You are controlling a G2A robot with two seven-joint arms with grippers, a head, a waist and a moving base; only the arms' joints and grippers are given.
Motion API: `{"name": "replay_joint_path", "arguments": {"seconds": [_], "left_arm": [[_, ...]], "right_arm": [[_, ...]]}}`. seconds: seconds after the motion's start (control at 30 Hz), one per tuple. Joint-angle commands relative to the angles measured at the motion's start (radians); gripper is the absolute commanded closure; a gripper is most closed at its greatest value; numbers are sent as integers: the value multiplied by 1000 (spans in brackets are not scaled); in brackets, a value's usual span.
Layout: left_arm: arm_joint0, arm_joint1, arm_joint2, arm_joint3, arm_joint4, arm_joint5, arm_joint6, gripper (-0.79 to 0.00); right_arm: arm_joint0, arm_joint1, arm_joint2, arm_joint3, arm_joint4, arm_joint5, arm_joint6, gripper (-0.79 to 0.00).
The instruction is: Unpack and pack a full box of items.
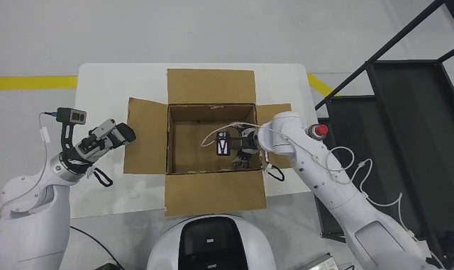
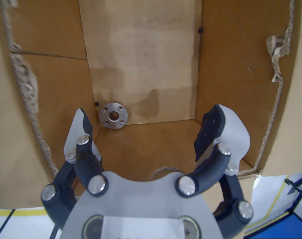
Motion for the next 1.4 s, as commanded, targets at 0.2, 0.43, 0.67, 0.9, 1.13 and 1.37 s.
{"name": "replay_joint_path", "arguments": {"seconds": [0.2, 0.43, 0.67, 0.9, 1.13, 1.37], "left_arm": [[0, 0, 0, 0, 0, 0, 0, -785], [0, 0, 0, 0, 0, 0, 0, -785], [0, 0, 0, 0, 0, 0, 0, -785], [2, 0, -1, -1, 10, 0, 17, -785], [15, 5, -24, -18, 47, -25, 119, -785], [34, 13, -81, -36, 41, -56, 172, -785]], "right_arm": [[75, 38, -108, 67, 13, -43, -43, -785], [76, 89, -102, 34, 212, -39, -39, -785], [81, 115, -121, 2, 202, -28, -28, -785], [63, 115, -105, -5, 230, 8, -91, -785], [-23, 144, 14, -74, 309, 42, -235, -785], [-150, 172, 153, -155, 428, 98, -352, -785]]}}
